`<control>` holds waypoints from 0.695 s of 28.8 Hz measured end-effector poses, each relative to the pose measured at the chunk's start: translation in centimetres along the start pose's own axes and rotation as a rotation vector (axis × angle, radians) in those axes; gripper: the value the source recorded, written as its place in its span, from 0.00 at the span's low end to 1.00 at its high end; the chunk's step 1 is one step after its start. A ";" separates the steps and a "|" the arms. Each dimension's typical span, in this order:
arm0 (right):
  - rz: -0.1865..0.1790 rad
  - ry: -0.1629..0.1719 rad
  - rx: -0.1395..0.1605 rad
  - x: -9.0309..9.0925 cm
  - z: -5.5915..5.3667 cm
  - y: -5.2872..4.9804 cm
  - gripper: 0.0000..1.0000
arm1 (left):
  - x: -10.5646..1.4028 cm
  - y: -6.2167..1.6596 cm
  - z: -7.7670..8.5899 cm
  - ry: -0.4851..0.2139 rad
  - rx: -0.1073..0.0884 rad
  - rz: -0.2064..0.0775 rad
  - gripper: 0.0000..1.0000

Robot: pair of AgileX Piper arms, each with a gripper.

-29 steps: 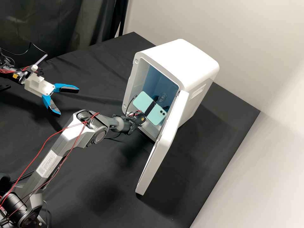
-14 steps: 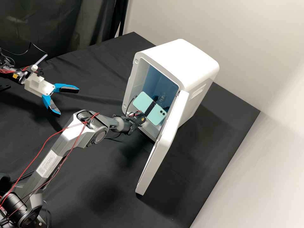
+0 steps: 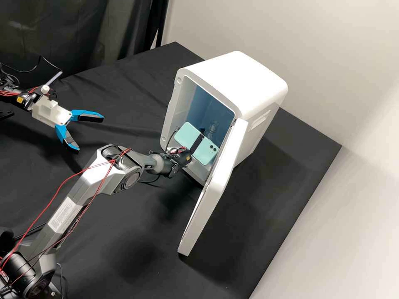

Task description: Place the flask in the incubator

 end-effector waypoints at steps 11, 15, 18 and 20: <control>-0.010 -0.024 0.001 0.2 1.0 -0.3 1.00 | 0.0 0.00 0.0 0.000 0.000 0.000 1.00; -0.016 -0.023 -0.010 0.1 1.1 -0.4 1.00 | 0.0 0.00 0.0 0.000 0.000 0.000 1.00; -0.016 -0.022 -0.011 0.0 1.1 -0.2 1.00 | 0.0 0.00 0.0 0.000 0.000 0.000 1.00; -0.017 -0.022 -0.012 -0.1 1.1 -0.1 1.00 | 0.0 0.00 0.0 0.000 0.000 0.000 1.00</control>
